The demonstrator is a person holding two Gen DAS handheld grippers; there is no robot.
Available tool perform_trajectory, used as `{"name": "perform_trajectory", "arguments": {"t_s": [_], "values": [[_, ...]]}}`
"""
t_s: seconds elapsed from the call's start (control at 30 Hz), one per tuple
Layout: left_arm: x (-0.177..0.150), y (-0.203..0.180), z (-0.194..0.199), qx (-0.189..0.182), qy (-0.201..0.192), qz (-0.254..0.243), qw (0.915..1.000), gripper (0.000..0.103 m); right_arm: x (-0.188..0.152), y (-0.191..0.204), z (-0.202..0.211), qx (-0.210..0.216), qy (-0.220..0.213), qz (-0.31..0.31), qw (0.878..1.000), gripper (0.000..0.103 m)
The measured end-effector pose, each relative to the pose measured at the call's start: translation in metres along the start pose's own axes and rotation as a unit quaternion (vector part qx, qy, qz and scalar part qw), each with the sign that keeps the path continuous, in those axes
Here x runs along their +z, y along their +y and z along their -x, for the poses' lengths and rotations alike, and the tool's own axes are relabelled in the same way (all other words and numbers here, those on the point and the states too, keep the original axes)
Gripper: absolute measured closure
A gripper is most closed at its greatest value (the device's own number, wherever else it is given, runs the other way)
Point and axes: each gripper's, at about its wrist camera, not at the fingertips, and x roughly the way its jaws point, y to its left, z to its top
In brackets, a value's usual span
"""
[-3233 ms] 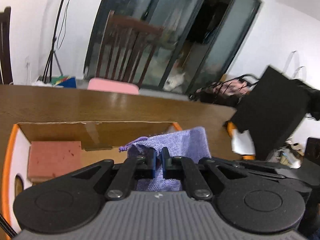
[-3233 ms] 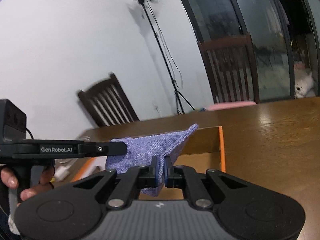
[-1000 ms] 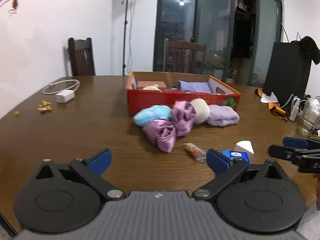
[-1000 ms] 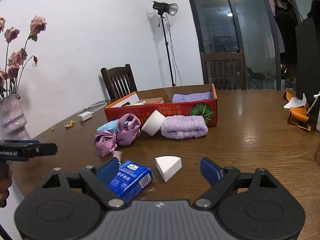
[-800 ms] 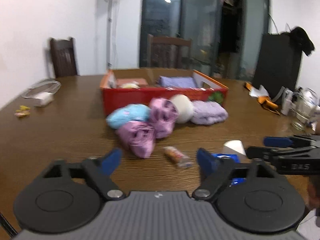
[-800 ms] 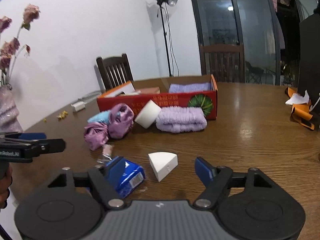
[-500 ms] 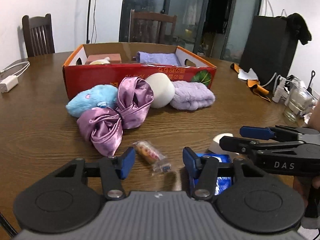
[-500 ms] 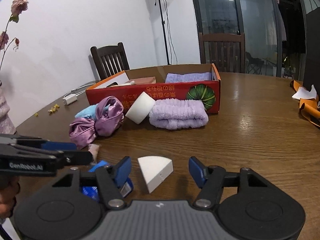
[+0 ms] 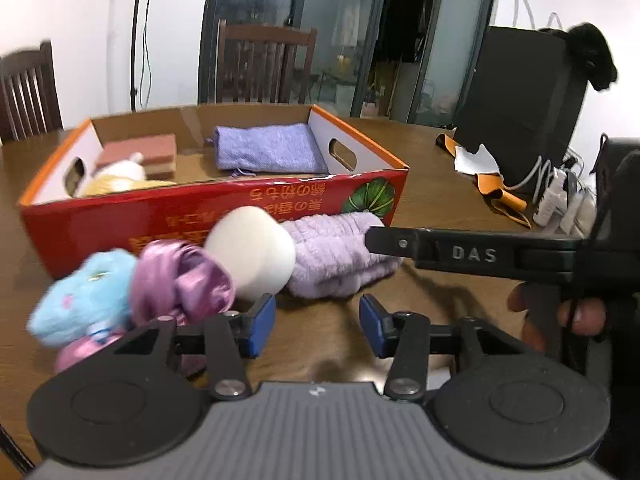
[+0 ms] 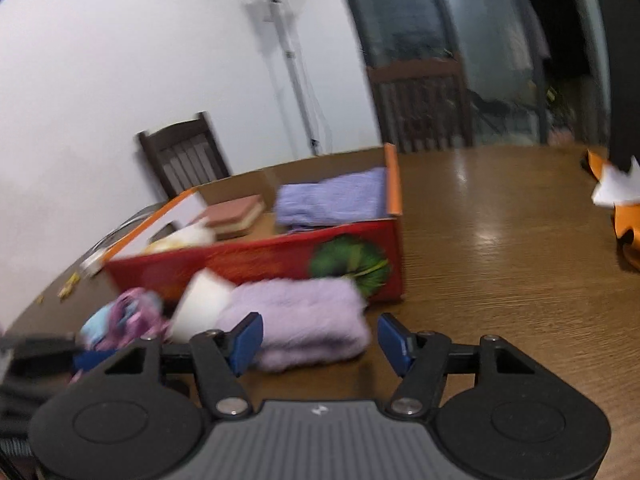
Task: Organize soft objects
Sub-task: 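Grasp the lilac fuzzy towel with the left gripper, then carry the lilac towel into the cardboard box and open the left gripper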
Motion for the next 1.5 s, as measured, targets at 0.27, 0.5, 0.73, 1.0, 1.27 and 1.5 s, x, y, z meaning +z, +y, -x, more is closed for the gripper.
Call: {"name": "perform_trajectory", "arguments": {"t_s": [0.27, 0.5, 0.73, 1.0, 1.27, 1.5], "values": [[0.007, 0.008, -0.017, -0.029, 0.006, 0.052, 0.9982, 0.055, 0.003, -0.017, -0.013, 0.05, 0.021, -0.051, 0.997, 0.085], [-0.004, 0.002, 0.022, -0.059, -0.015, 0.062, 0.9962, 0.048, -0.005, 0.008, 0.057, 0.032, -0.028, -0.004, 0.999, 0.088], [-0.029, 0.003, 0.081, -0.087, -0.042, 0.089, 0.9913, 0.033, -0.022, 0.04, 0.12, 0.084, -0.051, -0.007, 0.995, 0.088], [-0.08, 0.025, 0.164, -0.081, -0.061, 0.131, 0.9861, 0.06, -0.063, 0.094, 0.156, 0.156, -0.025, -0.014, 0.987, 0.088], [-0.138, 0.03, 0.186, -0.053, -0.027, 0.142, 0.988, 0.075, -0.136, 0.105, 0.171, 0.129, 0.042, -0.044, 0.99, 0.086], [-0.155, 0.043, 0.187, -0.046, -0.027, 0.161, 0.9855, 0.058, -0.147, 0.118, 0.184, 0.09, 0.034, 0.013, 0.995, 0.058]]}}
